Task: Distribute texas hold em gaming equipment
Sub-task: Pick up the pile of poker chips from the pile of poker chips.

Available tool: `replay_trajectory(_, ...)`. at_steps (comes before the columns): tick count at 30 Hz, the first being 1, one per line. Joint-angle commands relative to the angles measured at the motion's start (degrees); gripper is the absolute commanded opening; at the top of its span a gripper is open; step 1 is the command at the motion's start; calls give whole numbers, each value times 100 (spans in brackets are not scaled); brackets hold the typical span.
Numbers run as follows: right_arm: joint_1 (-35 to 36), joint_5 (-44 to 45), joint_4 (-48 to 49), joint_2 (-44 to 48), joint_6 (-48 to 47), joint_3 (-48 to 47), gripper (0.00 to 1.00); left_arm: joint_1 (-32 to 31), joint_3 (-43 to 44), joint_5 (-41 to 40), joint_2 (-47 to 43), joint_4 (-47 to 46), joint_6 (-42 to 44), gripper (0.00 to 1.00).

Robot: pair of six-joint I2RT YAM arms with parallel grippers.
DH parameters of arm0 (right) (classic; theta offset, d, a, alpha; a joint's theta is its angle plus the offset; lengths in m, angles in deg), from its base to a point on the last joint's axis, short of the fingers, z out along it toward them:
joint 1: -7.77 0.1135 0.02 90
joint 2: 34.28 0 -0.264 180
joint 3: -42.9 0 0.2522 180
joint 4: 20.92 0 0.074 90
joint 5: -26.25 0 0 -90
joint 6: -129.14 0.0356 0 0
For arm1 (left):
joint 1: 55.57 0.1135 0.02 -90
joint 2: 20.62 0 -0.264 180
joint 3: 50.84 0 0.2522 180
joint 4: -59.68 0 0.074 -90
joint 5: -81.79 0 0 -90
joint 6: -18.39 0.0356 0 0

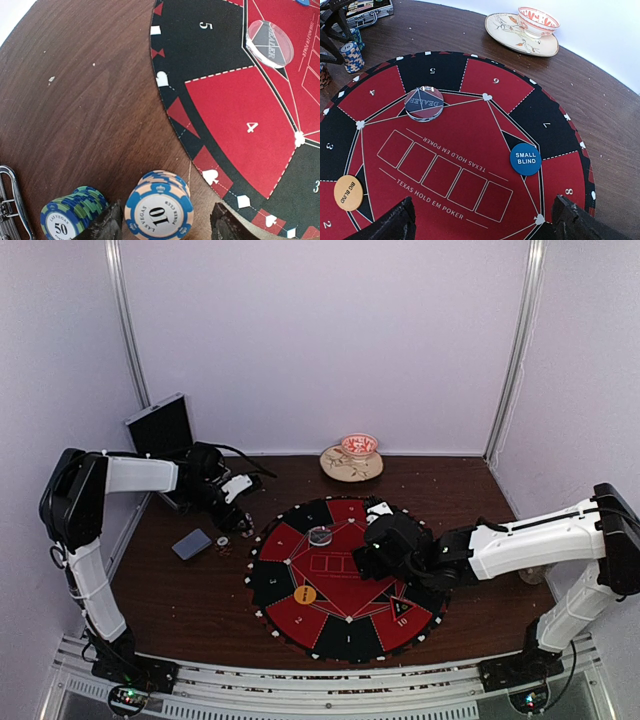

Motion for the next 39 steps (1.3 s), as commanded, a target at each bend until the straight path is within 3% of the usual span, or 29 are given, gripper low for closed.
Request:
replay_trajectory(1, -11, 18, 29, 31, 24, -41, 96, -42, 158, -45, 124, -118, -49, 62)
replay_trajectory(8, -8, 12, 33, 42, 34, -41, 96, -42, 151, -81, 128, -155, -48, 60)
replay_trajectory(27, -9, -10, 38, 75, 32, -25, 95, -41, 68, -171, -113, -160, -84, 27)
replay_trajectory(39, -20, 186, 135, 483, 11, 167, 96, -395, 50, -13, -945, 136, 249, 24)
